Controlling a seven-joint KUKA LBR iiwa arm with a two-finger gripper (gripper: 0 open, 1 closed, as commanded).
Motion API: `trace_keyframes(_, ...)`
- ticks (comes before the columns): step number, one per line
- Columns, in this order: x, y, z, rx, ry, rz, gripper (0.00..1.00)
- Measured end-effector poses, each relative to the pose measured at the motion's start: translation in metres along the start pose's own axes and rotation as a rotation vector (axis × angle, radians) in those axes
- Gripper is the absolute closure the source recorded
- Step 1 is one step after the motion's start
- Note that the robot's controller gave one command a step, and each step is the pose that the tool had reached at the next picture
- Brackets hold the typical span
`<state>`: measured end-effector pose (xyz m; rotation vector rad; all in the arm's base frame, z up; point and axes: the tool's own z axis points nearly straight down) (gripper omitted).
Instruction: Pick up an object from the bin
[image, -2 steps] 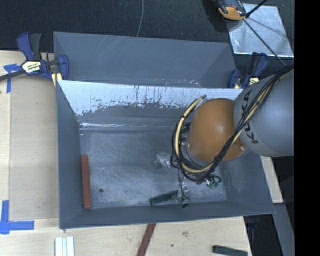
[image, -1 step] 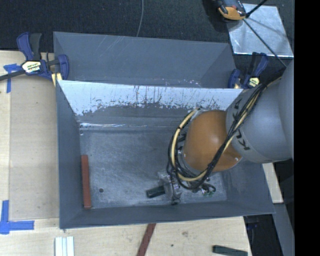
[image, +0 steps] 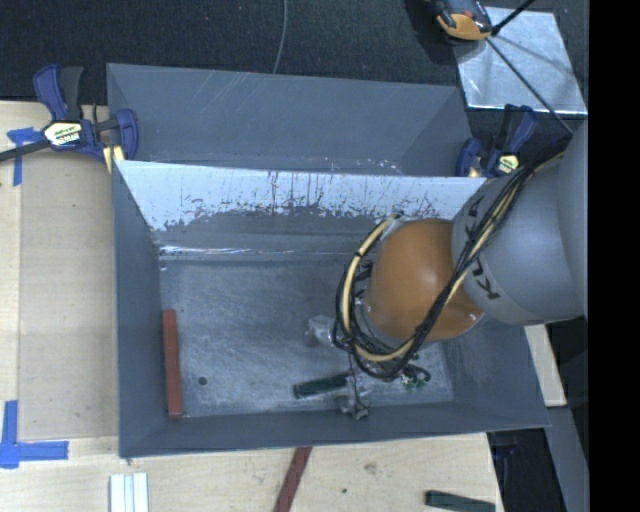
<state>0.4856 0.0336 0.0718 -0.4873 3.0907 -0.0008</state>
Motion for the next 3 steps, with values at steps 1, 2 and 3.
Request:
trace_keyframes(1, 0.002, 0.001, 0.001, -0.001, 0.006, -0.001, 1.00)
trace_keyframes(2, 0.002, 0.001, 0.001, -0.001, 0.006, -0.002, 1.00)
trace_keyframes(3, -0.007, -0.021, -0.190, 0.001, 0.000, -0.038, 1.00)
